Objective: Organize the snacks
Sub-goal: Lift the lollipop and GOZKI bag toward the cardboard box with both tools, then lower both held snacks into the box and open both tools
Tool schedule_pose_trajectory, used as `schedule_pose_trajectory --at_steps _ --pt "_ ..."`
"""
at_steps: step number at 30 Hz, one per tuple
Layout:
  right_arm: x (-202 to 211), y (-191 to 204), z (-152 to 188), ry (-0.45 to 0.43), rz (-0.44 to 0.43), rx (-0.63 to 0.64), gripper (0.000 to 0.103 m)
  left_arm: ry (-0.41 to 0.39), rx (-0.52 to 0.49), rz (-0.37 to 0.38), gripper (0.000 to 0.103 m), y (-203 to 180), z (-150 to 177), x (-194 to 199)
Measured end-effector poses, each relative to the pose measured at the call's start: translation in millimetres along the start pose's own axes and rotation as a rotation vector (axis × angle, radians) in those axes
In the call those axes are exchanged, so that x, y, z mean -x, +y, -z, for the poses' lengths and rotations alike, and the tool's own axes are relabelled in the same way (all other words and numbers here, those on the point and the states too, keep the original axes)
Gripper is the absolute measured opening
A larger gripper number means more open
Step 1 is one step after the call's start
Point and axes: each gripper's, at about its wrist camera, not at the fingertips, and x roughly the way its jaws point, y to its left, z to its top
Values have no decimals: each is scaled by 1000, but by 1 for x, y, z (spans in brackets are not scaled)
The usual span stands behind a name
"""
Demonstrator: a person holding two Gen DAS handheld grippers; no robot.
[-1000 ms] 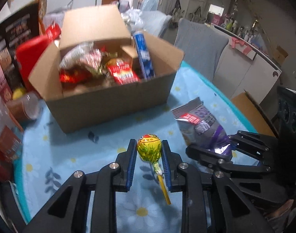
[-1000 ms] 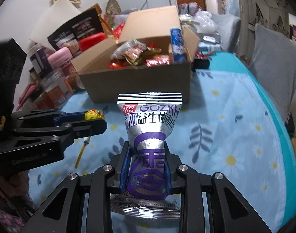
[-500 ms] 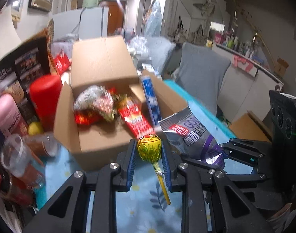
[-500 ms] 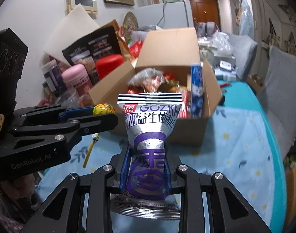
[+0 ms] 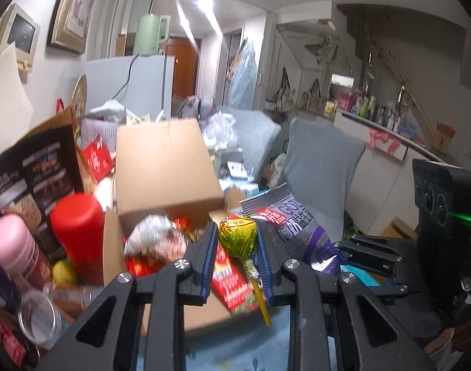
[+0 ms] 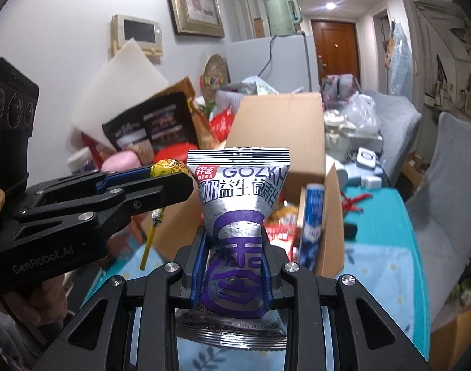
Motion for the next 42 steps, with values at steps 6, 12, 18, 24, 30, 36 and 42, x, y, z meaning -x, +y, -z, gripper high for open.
schedule_pose_trajectory --at_steps 6,12,18,24,30,36,42 --pt "-22 -12 -30 -25 17 20 29 -59 33 -87 25 20 -28 -26" --pt "-59 -32 -48 -15 33 0 29 -62 40 -139 25 48 -43 -62" --pt "-87 -43 -62 -13 52 2 29 -23 27 -139 25 66 -52 -96" --pt "-115 -59 -60 31 57 -53 29 66 10 -115 25 78 -44 -131" --pt "-148 -70 -48 140 78 -70 29 166 25 -142 25 93 -28 -171" --pt "-162 -85 -39 198 100 -99 29 234 9 -163 25 93 -16 -195" --pt "-167 -86 -35 229 121 -86 29 300 8 -152 25 96 -5 -214"
